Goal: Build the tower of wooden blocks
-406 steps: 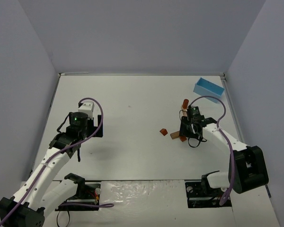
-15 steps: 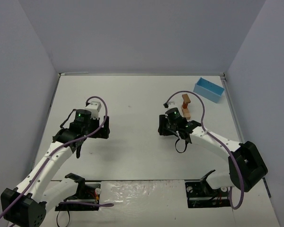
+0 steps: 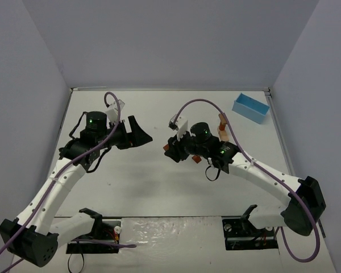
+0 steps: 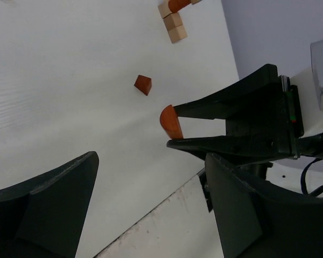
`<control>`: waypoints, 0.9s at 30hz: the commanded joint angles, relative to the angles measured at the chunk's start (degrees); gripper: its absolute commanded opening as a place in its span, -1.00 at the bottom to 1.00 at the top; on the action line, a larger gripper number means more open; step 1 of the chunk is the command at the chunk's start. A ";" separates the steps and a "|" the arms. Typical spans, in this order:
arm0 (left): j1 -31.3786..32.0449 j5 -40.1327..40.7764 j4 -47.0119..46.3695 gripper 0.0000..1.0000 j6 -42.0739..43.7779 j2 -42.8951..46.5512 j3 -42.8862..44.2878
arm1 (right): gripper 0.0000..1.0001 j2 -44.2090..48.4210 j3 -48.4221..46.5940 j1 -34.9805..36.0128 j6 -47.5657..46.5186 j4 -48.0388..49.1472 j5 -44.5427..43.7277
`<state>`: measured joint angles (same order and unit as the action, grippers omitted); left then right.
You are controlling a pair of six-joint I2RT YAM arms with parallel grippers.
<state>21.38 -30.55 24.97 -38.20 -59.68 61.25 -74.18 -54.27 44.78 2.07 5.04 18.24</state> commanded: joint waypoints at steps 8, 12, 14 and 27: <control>6.34 -1.96 -3.12 0.43 -9.67 -6.85 5.60 | -0.95 -0.96 -7.54 1.02 -6.31 3.39 4.38; 7.72 -1.73 -3.15 0.36 -10.64 -9.33 6.87 | -0.94 -1.23 -8.10 1.10 -7.06 3.31 4.01; 7.89 -1.62 -3.21 0.35 -11.04 -10.12 7.38 | -0.94 -1.40 -8.04 1.05 -7.45 3.25 3.50; 7.93 -2.04 -9.01 0.02 -15.66 -12.71 6.30 | -0.94 -1.10 -7.65 1.23 -7.38 3.36 3.08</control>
<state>28.93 -31.53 21.88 -51.08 -72.71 65.60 -76.29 -59.37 45.50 -4.62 4.51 21.45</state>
